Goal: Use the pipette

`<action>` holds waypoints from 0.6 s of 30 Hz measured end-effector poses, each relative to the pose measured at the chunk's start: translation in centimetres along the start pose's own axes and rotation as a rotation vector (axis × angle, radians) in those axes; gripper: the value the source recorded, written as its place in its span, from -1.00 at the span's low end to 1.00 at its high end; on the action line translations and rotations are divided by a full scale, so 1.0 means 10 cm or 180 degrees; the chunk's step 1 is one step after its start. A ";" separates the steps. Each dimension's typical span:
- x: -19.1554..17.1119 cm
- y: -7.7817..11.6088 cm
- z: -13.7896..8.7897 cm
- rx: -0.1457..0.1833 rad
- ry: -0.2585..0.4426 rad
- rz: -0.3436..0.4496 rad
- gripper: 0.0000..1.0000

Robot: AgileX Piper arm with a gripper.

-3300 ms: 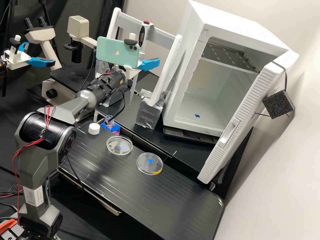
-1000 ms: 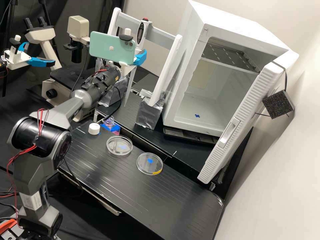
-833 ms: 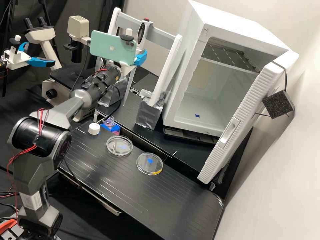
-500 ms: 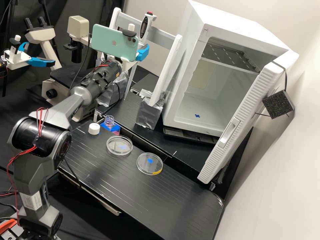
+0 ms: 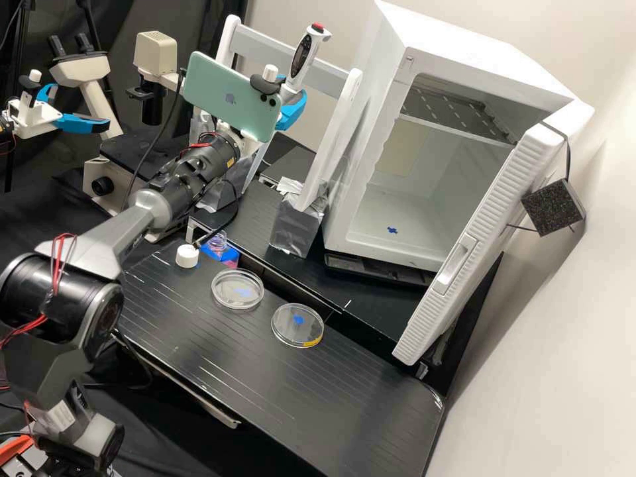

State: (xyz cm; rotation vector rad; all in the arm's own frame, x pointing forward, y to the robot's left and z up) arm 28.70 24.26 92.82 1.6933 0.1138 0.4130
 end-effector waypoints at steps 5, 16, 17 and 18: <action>-0.22 0.03 0.04 -0.0010 0.0114 0.0185 -1.00; -0.48 -0.25 0.16 -0.0083 0.0158 0.0133 -1.00; -0.50 -0.28 0.17 -0.0084 0.0158 0.0116 -1.00; -0.51 -0.30 0.18 -0.0089 0.0150 0.0099 -1.00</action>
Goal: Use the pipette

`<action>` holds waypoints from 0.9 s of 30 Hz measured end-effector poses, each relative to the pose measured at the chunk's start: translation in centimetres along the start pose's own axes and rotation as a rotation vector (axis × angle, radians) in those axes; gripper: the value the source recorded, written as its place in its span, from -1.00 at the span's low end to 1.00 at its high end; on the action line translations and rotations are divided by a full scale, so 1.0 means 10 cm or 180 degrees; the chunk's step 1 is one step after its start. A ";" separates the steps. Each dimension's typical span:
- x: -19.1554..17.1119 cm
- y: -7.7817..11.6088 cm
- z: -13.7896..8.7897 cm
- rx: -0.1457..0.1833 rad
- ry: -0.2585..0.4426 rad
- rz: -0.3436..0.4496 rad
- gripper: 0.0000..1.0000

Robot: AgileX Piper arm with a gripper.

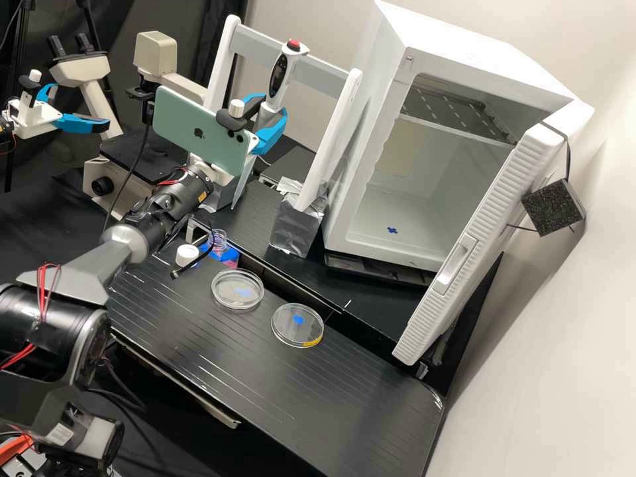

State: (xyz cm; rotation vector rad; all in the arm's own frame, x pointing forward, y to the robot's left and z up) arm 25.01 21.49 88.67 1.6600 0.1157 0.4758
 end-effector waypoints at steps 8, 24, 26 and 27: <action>-0.07 -0.09 0.10 -0.0055 -0.0036 0.0019 -1.00; -0.14 -0.25 0.22 -0.0082 -0.0099 -0.0086 -1.00; -0.14 -0.25 0.22 -0.0083 -0.0102 -0.0089 -1.00; -0.14 -0.25 0.22 -0.0078 -0.0102 -0.0089 -1.00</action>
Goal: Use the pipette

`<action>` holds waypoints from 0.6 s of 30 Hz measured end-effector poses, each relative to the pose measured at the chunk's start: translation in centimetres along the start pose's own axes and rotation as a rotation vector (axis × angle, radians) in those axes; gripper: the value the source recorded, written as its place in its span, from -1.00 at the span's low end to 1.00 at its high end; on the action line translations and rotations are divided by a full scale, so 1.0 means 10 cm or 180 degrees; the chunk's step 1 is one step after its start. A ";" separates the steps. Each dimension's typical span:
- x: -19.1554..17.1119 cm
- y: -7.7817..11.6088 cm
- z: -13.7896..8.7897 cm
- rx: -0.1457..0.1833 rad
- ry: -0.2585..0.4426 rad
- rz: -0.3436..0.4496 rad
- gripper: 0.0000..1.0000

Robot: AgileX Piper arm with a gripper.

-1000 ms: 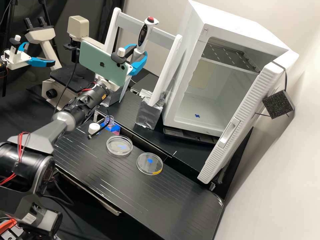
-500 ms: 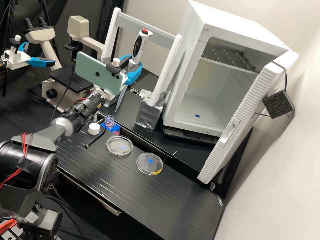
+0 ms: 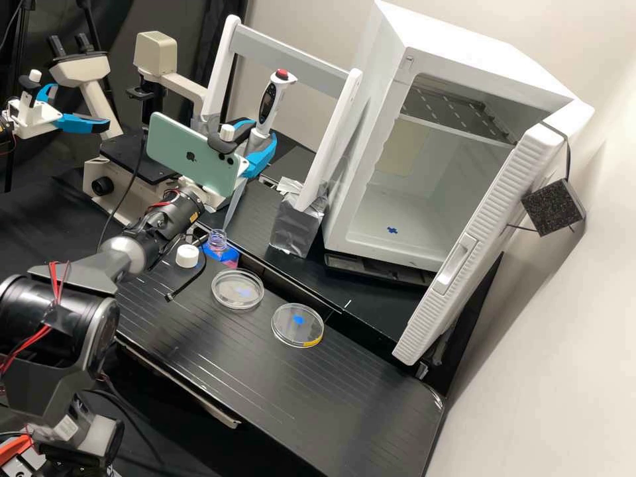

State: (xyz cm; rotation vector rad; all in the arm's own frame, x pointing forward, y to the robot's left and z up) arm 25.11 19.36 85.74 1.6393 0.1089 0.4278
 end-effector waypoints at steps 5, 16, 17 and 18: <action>0.00 -0.01 0.00 -0.0001 -0.0005 -0.0006 -1.00; -0.01 -0.14 0.11 0.0039 -0.0103 -0.0127 -1.00; -0.01 -0.15 0.12 0.0040 -0.0113 -0.0139 -1.00; -0.02 -0.16 0.13 0.0036 -0.0121 -0.0147 -1.00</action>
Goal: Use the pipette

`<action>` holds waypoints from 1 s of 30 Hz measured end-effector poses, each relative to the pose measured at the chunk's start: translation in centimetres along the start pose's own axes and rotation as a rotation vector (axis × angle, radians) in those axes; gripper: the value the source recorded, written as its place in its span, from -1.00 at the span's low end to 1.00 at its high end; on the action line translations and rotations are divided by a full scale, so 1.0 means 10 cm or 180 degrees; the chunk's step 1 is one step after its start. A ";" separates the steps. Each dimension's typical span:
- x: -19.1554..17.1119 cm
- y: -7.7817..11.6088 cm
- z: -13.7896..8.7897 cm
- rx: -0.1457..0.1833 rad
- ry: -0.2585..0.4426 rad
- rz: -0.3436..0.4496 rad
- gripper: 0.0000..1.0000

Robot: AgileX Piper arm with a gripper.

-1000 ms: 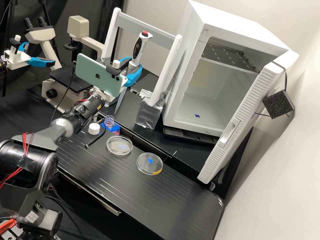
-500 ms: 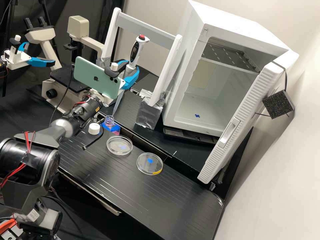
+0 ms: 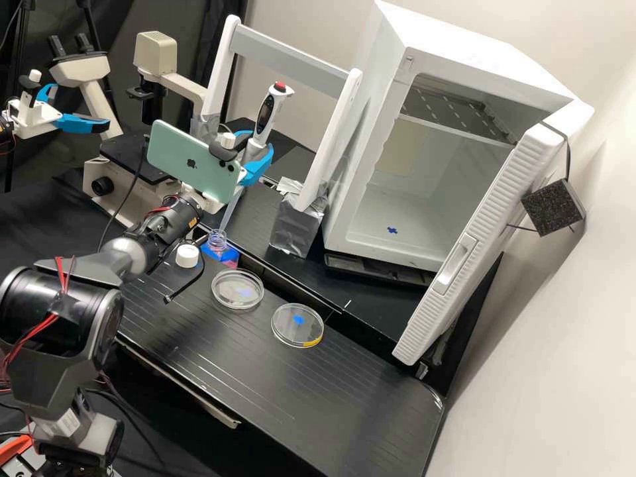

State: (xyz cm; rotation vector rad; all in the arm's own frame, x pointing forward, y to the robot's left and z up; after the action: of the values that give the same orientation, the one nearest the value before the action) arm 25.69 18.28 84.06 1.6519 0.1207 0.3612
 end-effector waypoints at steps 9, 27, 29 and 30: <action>-0.11 -0.09 0.14 0.0009 -0.0063 0.0015 -1.00; -0.42 -0.35 0.21 0.0013 -0.0067 -0.0063 -1.00; -0.43 -0.41 0.23 -0.0043 -0.0096 -0.0131 -1.00; -0.44 -0.44 0.23 -0.0070 -0.0093 -0.0162 -1.00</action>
State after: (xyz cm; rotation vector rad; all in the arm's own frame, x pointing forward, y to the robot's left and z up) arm 22.85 15.39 78.86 1.6289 0.1361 0.2985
